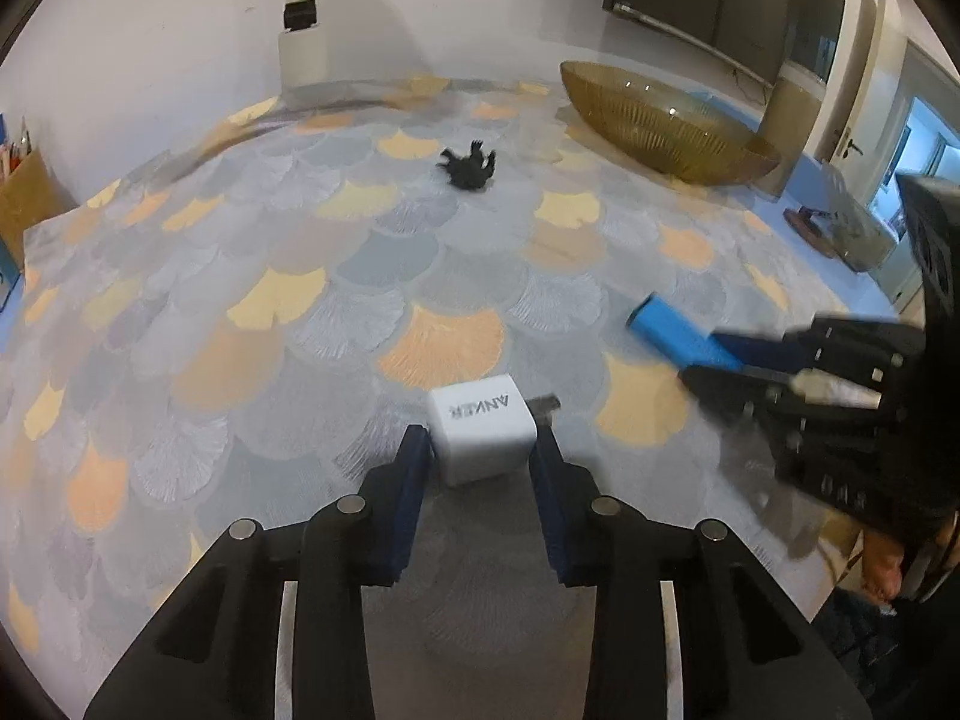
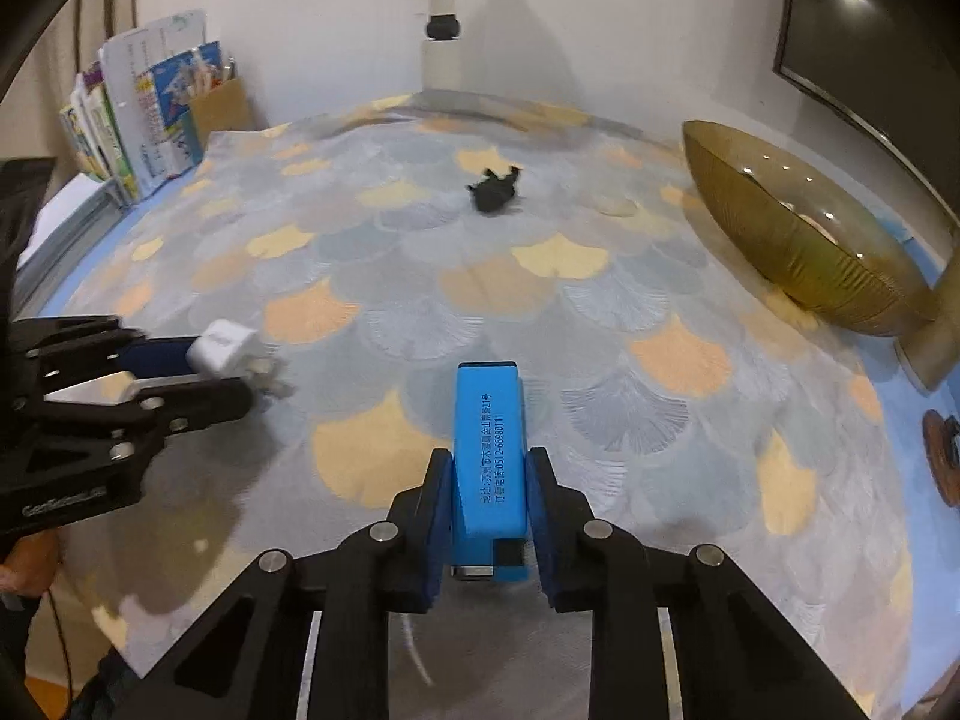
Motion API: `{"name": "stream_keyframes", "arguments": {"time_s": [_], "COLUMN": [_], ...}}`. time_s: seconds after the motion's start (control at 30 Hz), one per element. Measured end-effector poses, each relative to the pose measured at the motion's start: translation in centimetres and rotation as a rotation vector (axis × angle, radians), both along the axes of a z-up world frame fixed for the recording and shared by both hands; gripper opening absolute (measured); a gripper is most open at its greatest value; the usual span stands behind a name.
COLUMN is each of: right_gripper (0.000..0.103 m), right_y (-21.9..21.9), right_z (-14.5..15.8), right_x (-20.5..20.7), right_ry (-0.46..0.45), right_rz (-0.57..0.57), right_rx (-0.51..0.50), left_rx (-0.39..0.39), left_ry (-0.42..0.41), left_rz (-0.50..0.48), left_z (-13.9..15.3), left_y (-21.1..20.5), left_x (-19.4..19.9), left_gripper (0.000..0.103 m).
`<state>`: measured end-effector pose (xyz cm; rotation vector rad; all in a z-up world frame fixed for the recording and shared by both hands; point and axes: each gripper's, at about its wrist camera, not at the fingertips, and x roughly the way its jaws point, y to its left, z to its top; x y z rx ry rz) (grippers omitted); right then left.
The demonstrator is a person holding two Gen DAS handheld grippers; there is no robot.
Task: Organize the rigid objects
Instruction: 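Carry the lighter and white cube to the amber bowl and release them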
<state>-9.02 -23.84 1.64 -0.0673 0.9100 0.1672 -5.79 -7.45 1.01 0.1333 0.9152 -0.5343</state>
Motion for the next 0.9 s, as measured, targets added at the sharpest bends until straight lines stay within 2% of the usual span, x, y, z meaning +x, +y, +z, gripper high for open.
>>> {"name": "stream_keyframes", "arguments": {"time_s": [0.13,0.23,0.43,0.57,0.7,0.83,0.87,0.9], "right_gripper": [0.024,0.024,0.024,0.024,0.024,0.023,0.023,0.023], "right_y": [-2.0,-4.3,-11.5,-16.4,-21.0,-23.7,-24.2,-25.0], "right_z": [0.8,3.1,10.7,13.5,14.1,12.5,12.1,11.5], "right_x": [-0.3,-0.7,-0.6,0.9,3.3,5.7,6.1,6.1], "right_ry": [0.015,-0.048,-0.245,-0.293,-0.265,-0.185,-0.173,-0.16], "right_rz": [-0.026,-0.073,-0.243,-0.375,-0.523,-0.604,-0.617,-0.634], "right_rx": [0.149,0.18,0.161,0.15,0.158,0.145,0.156,0.178], "left_rx": [-0.032,-0.053,-0.146,-0.138,-0.124,-0.093,-0.074,-0.055], "left_ry": [-0.036,-0.093,-0.178,-0.244,-0.232,-0.179,-0.165,-0.155], "left_rz": [-0.001,-0.01,-0.061,-0.11,-0.15,-0.172,-0.175,-0.179], "left_z": [2.2,4.9,11.1,13.9,13.8,12.0,11.3,10.8], "left_y": [-0.8,-2.2,-7.2,-12.9,-17.7,-21.6,-22.6,-23.3], "left_x": [0.6,1.5,4.8,7.4,10.2,12.4,13.0,13.5], "left_gripper": [0.03,0.03,0.03,0.03,0.03,0.031,0.034,0.046]}}
